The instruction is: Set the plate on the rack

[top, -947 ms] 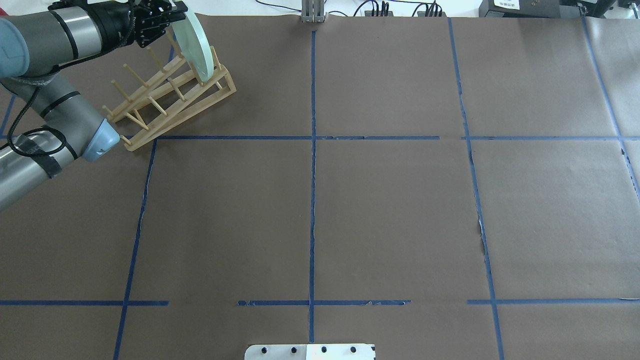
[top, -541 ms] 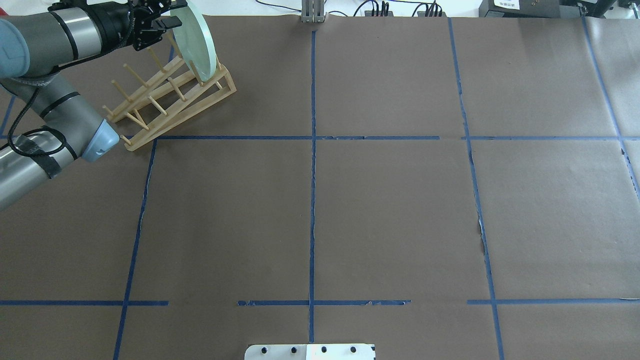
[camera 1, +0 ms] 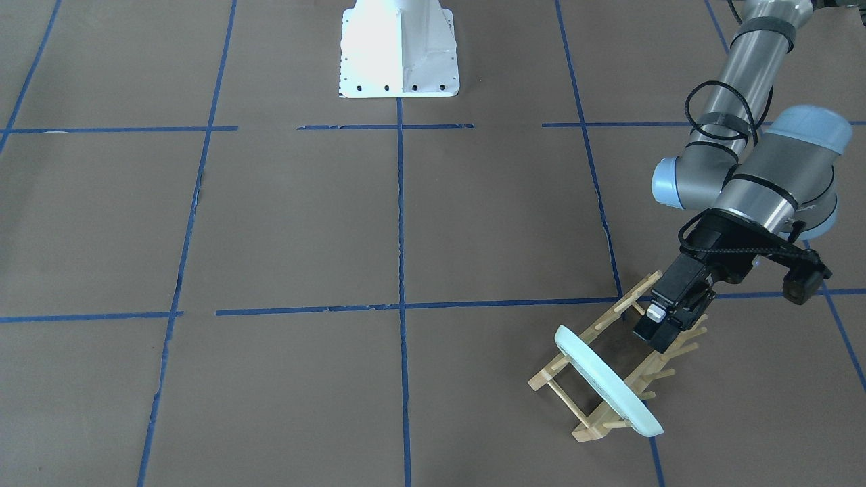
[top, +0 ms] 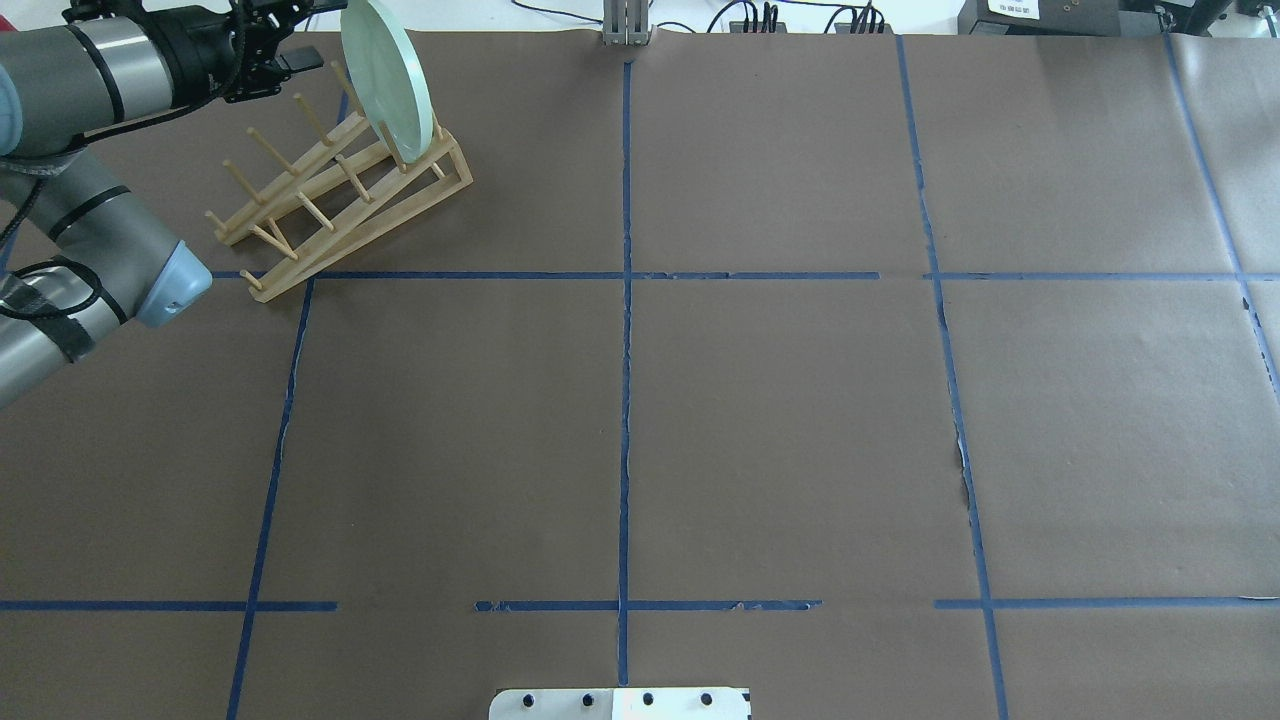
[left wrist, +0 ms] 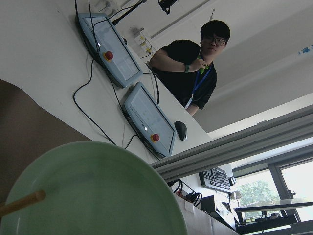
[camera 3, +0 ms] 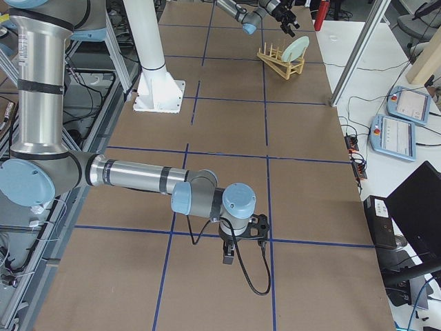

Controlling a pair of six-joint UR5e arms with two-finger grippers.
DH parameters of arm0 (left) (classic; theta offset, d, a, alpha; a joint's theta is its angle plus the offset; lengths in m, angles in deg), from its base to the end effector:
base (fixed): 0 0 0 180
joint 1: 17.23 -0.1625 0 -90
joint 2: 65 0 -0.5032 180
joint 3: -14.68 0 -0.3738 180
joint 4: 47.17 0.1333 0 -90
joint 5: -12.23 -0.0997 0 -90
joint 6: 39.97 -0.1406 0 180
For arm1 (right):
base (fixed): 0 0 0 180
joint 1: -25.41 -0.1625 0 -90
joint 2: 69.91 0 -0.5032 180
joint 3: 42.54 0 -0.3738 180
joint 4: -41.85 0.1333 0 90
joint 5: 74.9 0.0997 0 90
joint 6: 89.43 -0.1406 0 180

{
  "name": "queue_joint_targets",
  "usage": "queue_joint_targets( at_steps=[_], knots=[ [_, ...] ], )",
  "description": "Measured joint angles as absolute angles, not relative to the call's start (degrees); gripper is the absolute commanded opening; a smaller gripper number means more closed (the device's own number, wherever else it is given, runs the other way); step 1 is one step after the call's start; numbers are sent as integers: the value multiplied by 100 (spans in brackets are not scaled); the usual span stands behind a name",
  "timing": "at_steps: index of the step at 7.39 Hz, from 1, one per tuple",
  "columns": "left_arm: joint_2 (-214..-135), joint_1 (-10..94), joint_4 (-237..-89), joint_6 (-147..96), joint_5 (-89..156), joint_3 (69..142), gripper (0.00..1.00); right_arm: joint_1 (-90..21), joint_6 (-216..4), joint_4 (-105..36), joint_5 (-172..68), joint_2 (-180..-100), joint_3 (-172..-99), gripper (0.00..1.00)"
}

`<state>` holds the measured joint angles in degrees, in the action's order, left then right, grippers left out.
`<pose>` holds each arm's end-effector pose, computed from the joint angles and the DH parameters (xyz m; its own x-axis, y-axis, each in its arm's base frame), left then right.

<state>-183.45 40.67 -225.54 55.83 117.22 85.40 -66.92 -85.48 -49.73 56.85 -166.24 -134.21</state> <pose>0.3060 -0.6702 0.4287 -0.1383 0.0368 -0.9897 0.6715 0.7380 -0.0664 0.0561 -0.4028 0.8081 0.7435 0.0340 0.6679 0.0108 0.9980 -0.0628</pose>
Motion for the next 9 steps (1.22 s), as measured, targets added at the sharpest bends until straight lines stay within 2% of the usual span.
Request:
queue_joint_targets(
  at_steps=[6, 9],
  knots=[
    [-16433, 4943, -20213, 2411, 13001, 10819, 100, -6690, -8548, -4973, 5685, -16624, -13421, 100],
    [-15635, 5291, -18936, 374, 13041, 11403, 100, -6691, -8548, -4975, 5685, -16624, -13421, 100]
  ],
)
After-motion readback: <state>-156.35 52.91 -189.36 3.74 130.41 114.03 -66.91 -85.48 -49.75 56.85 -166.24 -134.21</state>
